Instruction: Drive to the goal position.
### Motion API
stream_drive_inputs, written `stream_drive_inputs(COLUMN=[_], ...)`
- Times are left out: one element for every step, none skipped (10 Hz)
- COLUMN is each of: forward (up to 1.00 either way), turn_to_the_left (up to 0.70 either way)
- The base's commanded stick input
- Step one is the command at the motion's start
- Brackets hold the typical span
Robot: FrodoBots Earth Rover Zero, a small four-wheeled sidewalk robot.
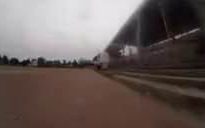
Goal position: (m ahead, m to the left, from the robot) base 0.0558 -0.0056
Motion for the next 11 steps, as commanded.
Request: stream_drive_inputs(forward=[1.0,1.0,1.0,1.0,1.0,1.0,0.8,0.3,0.0,0.0,0.0], turn_to_the_left=[0.0,0.0,0.0,0.0,0.0,0.0,0.0,0.0,0.0,0.0,0.0])
